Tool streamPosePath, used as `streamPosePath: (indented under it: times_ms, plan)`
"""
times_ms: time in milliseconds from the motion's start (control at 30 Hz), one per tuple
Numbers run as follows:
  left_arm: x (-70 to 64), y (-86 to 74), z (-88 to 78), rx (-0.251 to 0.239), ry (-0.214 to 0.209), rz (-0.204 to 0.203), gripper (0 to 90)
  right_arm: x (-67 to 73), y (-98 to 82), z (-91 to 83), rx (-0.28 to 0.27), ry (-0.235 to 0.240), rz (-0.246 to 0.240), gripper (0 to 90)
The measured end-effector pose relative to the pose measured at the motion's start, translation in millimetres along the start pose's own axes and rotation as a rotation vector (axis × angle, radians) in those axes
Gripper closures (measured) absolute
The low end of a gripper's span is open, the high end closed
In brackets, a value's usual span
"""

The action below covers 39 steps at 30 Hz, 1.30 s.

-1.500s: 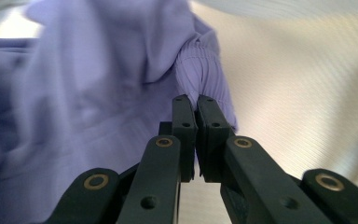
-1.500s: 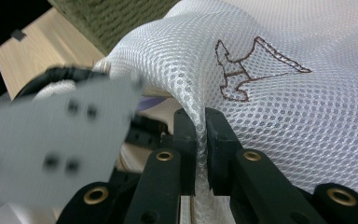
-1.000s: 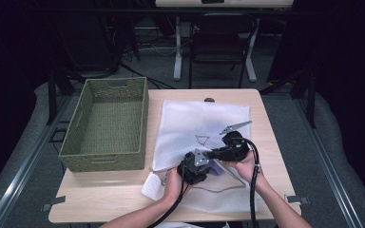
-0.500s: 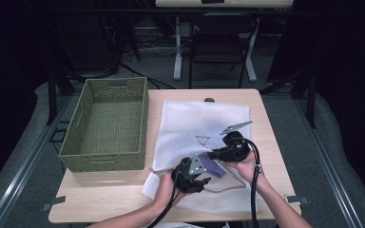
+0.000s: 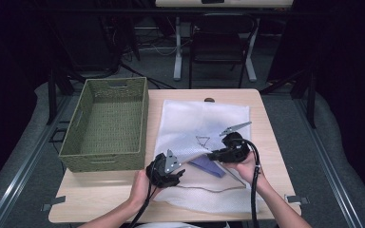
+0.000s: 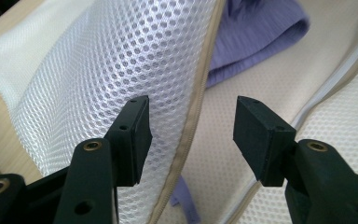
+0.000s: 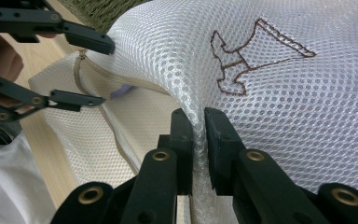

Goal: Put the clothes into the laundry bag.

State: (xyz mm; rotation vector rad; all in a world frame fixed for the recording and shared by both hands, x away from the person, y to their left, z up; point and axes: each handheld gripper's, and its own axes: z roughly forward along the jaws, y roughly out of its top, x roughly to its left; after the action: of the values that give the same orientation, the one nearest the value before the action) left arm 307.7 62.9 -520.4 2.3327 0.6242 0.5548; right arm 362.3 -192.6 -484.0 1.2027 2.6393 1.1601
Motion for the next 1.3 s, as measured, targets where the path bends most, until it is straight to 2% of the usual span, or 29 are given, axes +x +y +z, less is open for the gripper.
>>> streamPosePath:
  times_ms: [67, 133, 267, 300, 433, 467, 600, 900, 967, 1067, 1300]
  plan:
    - [0.0, 0.7, 4.3, 0.017, -0.001, 0.008, 48.3, 0.2, -0.3, -0.1, 0.001, 0.002, -0.004, 82.1]
    - [-0.4, 0.8, 8.1, 0.028, 0.020, 0.022, 49.6, 0.3, -0.7, -0.4, 0.003, 0.002, -0.005, 82.0]
    - [2.0, -0.6, 13.0, 0.050, 0.038, 0.037, 56.0, 0.9, -0.4, -0.3, 0.009, -0.001, -0.008, 82.0]
    - [3.2, -1.3, 13.7, 0.052, 0.032, 0.033, 57.5, 1.2, -0.4, -0.2, 0.007, 0.001, -0.006, 82.1]
    - [6.8, -3.9, 16.9, 0.059, 0.024, 0.026, 69.8, 2.7, -0.3, 0.6, 0.015, 0.005, -0.013, 82.3]
    - [8.2, -4.5, 17.5, 0.059, 0.008, 0.020, 74.6, 3.0, -0.5, 0.8, 0.017, 0.003, -0.015, 82.3]
    - [8.5, -5.5, 18.7, 0.065, -0.005, 0.028, 88.2, 4.1, -0.9, 1.2, 0.025, 0.000, -0.019, 82.4]
    - [11.9, -4.9, 10.8, 0.071, -0.087, 0.055, 88.9, 3.0, -4.1, 1.8, 0.054, -0.001, -0.038, 82.2]
    - [12.0, -5.0, 10.2, 0.075, -0.091, 0.057, 89.0, 3.4, -5.0, 1.8, 0.063, -0.003, -0.038, 81.3]
    - [13.6, -6.1, 10.4, 0.080, -0.134, 0.049, 89.0, 3.1, -6.9, 3.4, 0.085, 0.000, -0.041, 79.7]
    - [15.1, -7.1, 5.6, 0.092, -0.171, 0.062, 89.1, 4.8, -11.9, 5.8, 0.135, -0.011, -0.057, 76.8]
